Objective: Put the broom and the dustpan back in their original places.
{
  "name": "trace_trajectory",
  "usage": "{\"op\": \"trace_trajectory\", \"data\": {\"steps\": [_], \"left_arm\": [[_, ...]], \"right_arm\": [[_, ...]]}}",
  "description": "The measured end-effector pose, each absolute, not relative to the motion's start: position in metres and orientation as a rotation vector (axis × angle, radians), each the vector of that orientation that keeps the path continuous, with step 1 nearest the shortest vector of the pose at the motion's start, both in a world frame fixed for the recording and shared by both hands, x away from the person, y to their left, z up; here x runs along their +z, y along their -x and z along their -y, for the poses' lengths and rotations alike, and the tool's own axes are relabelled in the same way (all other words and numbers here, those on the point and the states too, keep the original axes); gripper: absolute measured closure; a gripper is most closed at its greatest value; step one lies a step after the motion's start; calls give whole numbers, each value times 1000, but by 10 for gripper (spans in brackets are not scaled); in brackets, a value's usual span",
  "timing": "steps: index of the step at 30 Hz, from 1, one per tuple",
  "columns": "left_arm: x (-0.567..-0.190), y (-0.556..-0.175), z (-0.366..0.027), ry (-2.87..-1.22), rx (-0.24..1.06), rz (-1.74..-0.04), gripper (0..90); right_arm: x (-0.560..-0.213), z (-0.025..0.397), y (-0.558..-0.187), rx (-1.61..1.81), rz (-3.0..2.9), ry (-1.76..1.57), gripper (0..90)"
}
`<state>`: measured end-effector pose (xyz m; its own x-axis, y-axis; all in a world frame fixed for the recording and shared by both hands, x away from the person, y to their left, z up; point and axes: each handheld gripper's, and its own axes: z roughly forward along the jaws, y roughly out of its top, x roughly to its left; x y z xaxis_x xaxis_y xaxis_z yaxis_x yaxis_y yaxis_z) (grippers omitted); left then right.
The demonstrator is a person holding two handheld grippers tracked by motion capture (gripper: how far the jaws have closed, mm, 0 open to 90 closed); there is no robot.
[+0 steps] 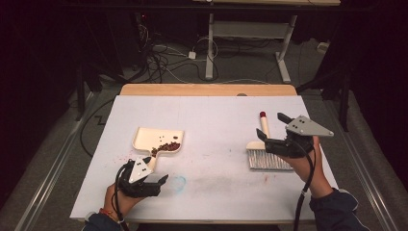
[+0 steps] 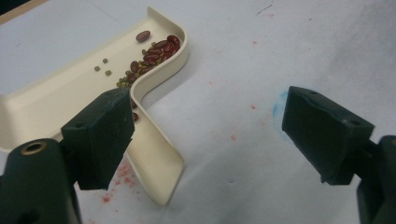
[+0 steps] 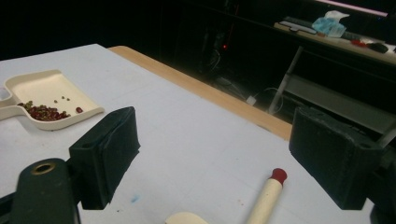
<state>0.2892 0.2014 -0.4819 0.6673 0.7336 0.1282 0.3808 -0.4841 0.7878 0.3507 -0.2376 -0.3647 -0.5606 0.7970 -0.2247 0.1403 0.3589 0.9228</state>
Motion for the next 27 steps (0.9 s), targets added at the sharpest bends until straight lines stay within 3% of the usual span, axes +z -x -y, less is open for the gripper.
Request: {"op": "trace_trajectory", "data": {"steps": [27], "left_arm": [[-483,-290,-199,-2134,613,-844,168]], "right_arm": [[-393,269,-324,1266,-1941,-731,161]]}}
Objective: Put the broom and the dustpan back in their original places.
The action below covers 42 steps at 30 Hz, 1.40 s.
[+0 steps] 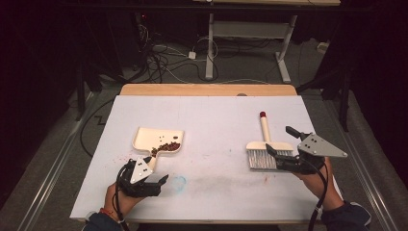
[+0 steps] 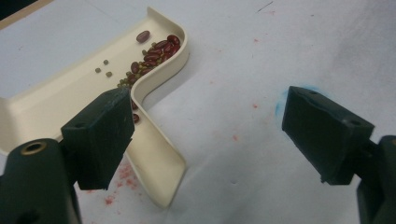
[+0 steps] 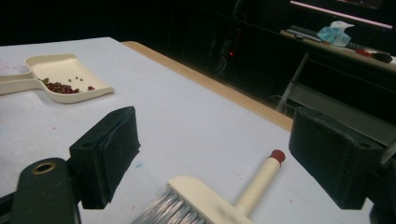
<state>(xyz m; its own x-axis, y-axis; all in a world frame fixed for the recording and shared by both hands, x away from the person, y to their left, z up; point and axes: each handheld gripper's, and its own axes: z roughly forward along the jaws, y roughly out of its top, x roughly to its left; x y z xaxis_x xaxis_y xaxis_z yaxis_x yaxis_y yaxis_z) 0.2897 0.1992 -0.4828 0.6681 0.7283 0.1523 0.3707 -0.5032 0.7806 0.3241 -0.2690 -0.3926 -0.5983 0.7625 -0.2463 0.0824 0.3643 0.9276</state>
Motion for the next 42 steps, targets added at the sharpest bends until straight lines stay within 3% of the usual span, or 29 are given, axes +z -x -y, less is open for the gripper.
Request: {"op": "trace_trajectory", "data": {"steps": [30,42], "left_arm": [[-481,-291,-198,-2130,627,-807,168],[-480,-283,-195,-2152,631,-794,168]], "right_arm": [[-455,282,-304,1178,-2032,-754,160],[-457,281,-297,1172,-2056,-728,161]]}}
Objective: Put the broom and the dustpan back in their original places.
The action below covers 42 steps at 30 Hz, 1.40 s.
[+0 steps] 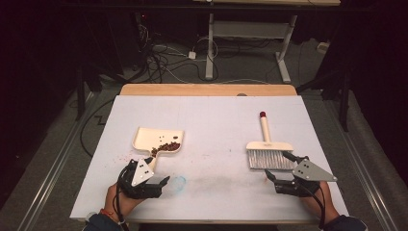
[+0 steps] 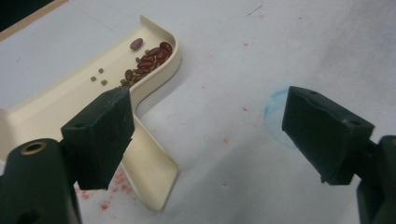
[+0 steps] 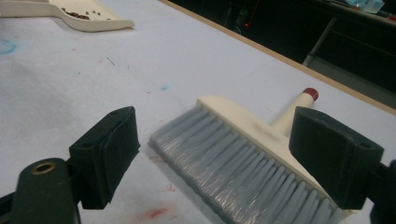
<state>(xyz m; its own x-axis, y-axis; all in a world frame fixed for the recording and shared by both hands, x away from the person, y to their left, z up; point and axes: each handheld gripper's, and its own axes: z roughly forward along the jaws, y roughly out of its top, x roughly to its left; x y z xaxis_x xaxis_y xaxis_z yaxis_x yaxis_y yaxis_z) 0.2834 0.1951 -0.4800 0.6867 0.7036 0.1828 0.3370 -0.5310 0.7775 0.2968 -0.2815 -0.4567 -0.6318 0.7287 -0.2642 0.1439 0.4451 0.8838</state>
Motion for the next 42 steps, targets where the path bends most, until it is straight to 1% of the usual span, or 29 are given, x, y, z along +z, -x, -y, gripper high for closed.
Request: {"op": "trace_trajectory", "data": {"steps": [23,42], "left_arm": [[-482,-285,-194,-2159,617,-793,168],[-481,-286,-194,-2158,631,-810,168]], "right_arm": [[-455,281,-296,1170,-2047,-718,165],[-452,282,-297,1184,-2033,-721,166]]}}
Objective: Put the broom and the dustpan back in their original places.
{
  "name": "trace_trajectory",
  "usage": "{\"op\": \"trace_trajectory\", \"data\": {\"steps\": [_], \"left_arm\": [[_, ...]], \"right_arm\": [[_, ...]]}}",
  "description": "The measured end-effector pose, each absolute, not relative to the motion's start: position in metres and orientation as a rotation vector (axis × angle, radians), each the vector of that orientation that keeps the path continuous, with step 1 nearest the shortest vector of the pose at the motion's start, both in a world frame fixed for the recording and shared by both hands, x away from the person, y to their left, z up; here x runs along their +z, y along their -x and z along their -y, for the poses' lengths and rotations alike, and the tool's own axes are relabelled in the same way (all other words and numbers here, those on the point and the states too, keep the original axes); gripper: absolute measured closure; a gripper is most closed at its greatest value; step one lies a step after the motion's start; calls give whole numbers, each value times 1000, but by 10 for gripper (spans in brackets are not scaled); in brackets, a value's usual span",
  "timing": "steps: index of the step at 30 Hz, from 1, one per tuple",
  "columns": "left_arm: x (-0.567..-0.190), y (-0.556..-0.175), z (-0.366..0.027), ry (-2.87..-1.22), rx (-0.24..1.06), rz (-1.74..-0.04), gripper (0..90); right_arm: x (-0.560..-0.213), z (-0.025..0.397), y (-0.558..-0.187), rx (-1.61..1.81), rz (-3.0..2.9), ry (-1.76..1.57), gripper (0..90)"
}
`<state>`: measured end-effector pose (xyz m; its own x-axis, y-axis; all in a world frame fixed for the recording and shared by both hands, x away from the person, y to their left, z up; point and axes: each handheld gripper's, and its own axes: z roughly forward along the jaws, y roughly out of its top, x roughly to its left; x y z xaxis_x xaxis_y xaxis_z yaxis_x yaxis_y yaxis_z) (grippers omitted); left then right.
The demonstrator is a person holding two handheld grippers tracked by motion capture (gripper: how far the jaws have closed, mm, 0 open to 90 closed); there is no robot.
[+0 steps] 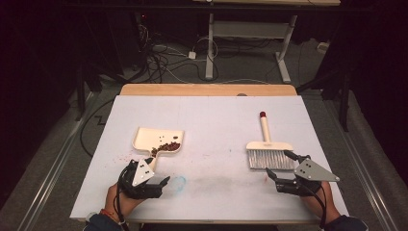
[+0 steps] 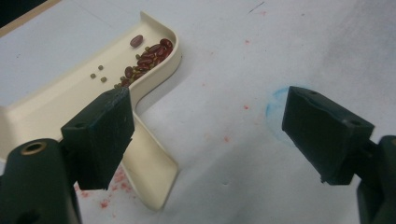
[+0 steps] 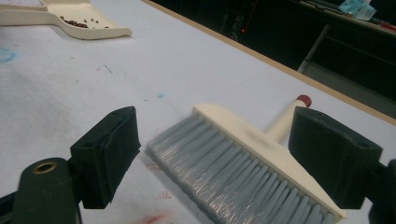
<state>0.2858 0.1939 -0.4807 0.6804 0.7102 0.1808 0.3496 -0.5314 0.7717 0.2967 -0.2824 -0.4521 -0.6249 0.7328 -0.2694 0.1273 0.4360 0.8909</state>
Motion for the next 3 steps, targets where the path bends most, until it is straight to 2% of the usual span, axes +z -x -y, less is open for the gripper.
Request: {"op": "trace_trajectory", "data": {"steps": [3], "left_arm": [[-479,-286,-194,-2145,647,-808,168]], "right_arm": [[-452,283,-297,1182,-2032,-723,176]]}}
